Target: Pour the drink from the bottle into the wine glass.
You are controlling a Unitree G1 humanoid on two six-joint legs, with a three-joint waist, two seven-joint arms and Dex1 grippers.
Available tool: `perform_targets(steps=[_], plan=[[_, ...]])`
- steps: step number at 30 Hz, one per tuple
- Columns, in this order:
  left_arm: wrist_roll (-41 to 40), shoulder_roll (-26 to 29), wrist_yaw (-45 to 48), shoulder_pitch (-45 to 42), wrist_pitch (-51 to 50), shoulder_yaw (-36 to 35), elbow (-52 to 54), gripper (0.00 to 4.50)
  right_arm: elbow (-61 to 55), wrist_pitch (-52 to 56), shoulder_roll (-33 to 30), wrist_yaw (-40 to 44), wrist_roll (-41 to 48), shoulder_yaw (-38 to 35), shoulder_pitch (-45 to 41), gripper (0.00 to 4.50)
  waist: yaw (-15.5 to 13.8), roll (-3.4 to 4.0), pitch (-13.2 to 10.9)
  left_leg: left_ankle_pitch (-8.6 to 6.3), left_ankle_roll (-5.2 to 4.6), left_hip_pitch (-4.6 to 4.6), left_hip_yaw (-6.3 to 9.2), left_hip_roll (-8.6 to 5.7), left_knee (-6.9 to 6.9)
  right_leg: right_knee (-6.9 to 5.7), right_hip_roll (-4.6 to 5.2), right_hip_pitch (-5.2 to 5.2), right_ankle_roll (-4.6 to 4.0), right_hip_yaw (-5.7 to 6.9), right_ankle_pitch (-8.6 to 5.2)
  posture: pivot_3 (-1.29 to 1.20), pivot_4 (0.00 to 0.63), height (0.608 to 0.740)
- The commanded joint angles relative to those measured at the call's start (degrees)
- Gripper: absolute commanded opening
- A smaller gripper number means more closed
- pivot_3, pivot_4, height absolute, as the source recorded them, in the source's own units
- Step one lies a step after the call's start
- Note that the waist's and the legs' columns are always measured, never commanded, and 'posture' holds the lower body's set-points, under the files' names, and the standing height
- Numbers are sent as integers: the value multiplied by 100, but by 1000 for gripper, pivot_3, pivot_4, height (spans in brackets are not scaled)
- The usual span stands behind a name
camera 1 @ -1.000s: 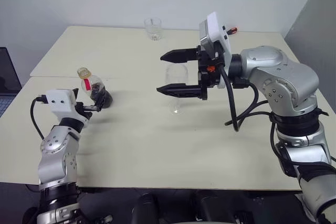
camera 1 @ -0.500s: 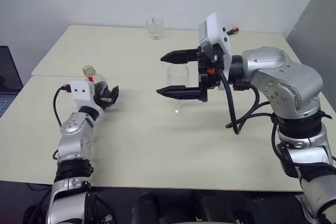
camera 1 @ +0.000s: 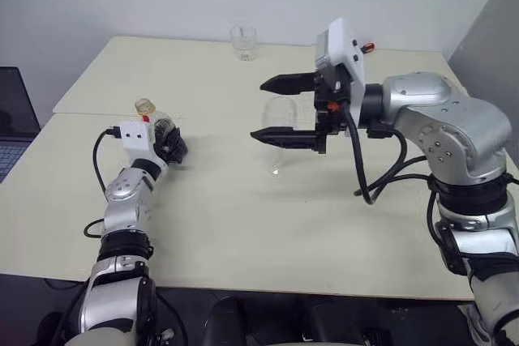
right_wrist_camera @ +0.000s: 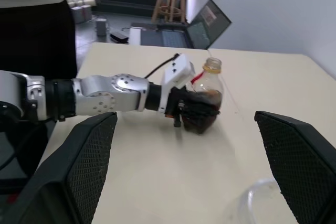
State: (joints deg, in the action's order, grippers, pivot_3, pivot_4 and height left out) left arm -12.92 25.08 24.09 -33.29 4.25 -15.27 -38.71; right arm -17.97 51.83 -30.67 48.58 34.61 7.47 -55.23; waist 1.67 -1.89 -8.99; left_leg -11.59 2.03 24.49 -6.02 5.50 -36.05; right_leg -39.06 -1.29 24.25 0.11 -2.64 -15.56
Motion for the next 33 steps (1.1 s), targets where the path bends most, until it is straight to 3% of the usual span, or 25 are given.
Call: perform_targets(steps=[1, 6, 10, 14, 18, 24, 33], plan=[[184, 202, 211, -391, 95, 229, 294, 863, -323, 342, -246, -597, 65, -760, 247, 4500, -1, 0, 0, 0, 0, 3, 3, 0, -1, 1, 0, 0, 0, 3, 0, 0, 150, 740], [480, 384, 543, -1100, 56, 660, 439, 809, -875, 441, -330, -1429, -5, -1489, 1098, 4500, -61, -6, -2, 2, 3, 33, 35, -6, -6, 2, 0, 12, 0, 25, 0, 0, 150, 740], [1149, 562, 976, -2174, 659, 1335, 49, 793, -2034, 229, -119, -1858, 194, -2272, 2786, 4500, -149, -22, -3, 2, 3, 44, 60, -8, -3, 11, -9, 8, 6, 30, -10, 0, 150, 740], [1646, 665, 1160, -2712, 1540, 1754, -667, 774, -2535, -458, 224, -2108, -97, -2130, 3827, 4500, -111, -11, -4, 1, 2, 35, 45, -18, -2, 7, -10, 11, 17, 15, -19, 0, 150, 740], [2224, 734, 971, -3061, 2489, 2149, -1235, 774, -2745, -1163, 106, -1979, -646, -1509, 4598, 4500, -22, -11, -5, 1, 1, 27, 52, -23, -4, 3, -10, 3, 41, 21, -32, 0, 150, 740], [3168, 863, 555, -3302, 3623, 2765, -1735, 774, -2725, -1305, 245, -2127, -622, -1315, 4567, 4500, 2, -16, -11, 2, 1, 27, 59, -18, -8, -3, -17, 3, 39, 26, -31, 0, 150, 740], [3795, 791, -50, -3649, 4135, 3125, -2246, 774, -2586, -1404, 307, -2249, -690, -990, 4297, 4500, -6, -17, -11, 2, 2, 28, 56, -21, -12, -1, -12, -1, 37, 25, -30, 0, 150, 740]])
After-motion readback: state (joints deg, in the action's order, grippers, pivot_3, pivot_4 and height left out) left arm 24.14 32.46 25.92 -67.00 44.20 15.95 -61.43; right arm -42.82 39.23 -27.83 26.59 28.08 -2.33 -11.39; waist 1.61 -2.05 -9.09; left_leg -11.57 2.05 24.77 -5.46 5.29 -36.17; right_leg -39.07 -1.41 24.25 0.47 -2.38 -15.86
